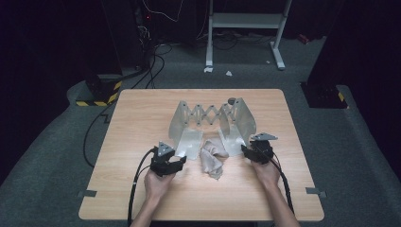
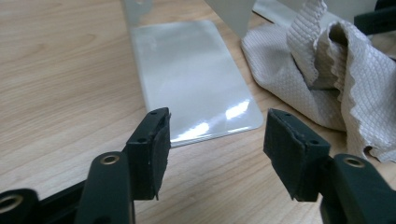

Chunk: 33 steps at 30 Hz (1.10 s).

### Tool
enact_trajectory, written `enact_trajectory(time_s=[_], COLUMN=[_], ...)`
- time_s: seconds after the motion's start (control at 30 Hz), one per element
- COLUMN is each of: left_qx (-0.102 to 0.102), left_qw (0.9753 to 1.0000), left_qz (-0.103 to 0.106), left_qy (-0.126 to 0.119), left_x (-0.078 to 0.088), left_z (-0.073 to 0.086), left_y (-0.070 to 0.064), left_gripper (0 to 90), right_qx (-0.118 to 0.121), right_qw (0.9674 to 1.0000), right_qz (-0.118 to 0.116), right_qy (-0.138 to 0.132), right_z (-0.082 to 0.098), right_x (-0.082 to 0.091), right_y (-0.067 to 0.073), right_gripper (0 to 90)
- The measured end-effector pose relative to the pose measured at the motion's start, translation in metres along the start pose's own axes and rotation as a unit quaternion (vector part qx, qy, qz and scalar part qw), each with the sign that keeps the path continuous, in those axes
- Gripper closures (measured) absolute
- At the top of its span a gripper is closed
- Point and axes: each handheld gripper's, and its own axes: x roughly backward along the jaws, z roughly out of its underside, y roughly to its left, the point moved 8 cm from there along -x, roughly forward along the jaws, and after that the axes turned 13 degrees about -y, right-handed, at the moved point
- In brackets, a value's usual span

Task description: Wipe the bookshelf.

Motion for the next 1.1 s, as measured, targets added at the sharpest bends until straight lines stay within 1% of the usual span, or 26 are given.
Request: enact_trajectory(time_s=[0.03, 0.17, 0.23, 0.33, 0.4, 0.5, 0.67, 0.73, 0.83, 0.87, 0.93, 1.0, 1.03, 1.07, 1.1], left_qx=[-0.001, 0.012, 0.012, 0.022, 0.022, 0.013, 0.007, 0.003, 0.001, -0.005, -0.010, -0.017, -0.017, -0.024, -0.027], left_qw=[1.0000, 0.9998, 0.9997, 0.9993, 0.9993, 0.9992, 0.9988, 0.9989, 0.9988, 0.9987, 0.9982, 0.9978, 0.9978, 0.9974, 0.9973], left_qz=[0.001, 0.016, 0.019, 0.028, 0.030, 0.035, 0.045, 0.041, 0.044, 0.047, 0.057, 0.062, 0.062, 0.066, 0.067], left_qy=[0.002, -0.001, -0.001, -0.007, -0.011, -0.011, -0.018, -0.022, -0.022, -0.018, -0.015, -0.014, -0.014, -0.013, -0.012], left_x=[-0.001, -0.004, -0.006, -0.008, -0.009, -0.010, -0.013, -0.014, -0.016, -0.017, -0.021, -0.023, -0.023, -0.026, -0.028], left_z=[0.000, -0.002, -0.003, -0.006, -0.007, -0.011, -0.019, -0.021, -0.022, -0.022, -0.023, -0.025, -0.025, -0.027, -0.027], left_y=[-0.001, -0.006, -0.009, -0.013, -0.016, -0.021, -0.032, -0.035, -0.039, -0.042, -0.049, -0.054, -0.054, -0.060, -0.063], left_gripper=[40.3, 38.0, 36.0, 33.3, 32.6, 31.4, 29.7, 28.4, 27.5, 27.1, 26.4, 26.0, 25.9, 25.8, 25.9], right_qx=[0.000, 0.000, 0.000, 0.000, 0.000, 0.000, -0.001, -0.001, -0.001, -0.001, -0.001, -0.001, -0.001, -0.001, -0.001], right_qw=[1.0000, 1.0000, 1.0000, 1.0000, 1.0000, 1.0000, 1.0000, 1.0000, 1.0000, 1.0000, 1.0000, 1.0000, 1.0000, 1.0000, 1.0000], right_qz=[0.000, 0.000, 0.000, 0.000, 0.001, 0.001, 0.002, 0.002, 0.002, 0.002, 0.002, 0.002, 0.002, 0.002, 0.002], right_qy=[0.000, 0.000, 0.000, 0.000, 0.000, 0.000, 0.000, 0.000, 0.000, 0.000, 0.000, 0.000, 0.000, 0.000, 0.000], right_z=[0.000, 0.000, 0.000, 0.000, 0.000, 0.000, 0.000, 0.000, 0.000, 0.000, 0.000, 0.000, 0.000, 0.000, 0.000], right_x=[0.000, 0.000, 0.000, 0.000, 0.000, 0.000, 0.000, 0.000, 0.000, 0.000, 0.000, 0.000, 0.000, 0.000, 0.000], right_y=[0.000, 0.000, 0.000, 0.000, 0.000, 0.000, 0.000, 0.000, 0.000, 0.000, 0.000, 0.000, 0.000, 0.000, 0.000], right_gripper=[53.5, 53.6, 53.6, 53.5, 53.5, 53.5, 53.5, 53.5, 53.5, 53.5, 53.5, 53.5, 53.5, 53.5, 53.5])
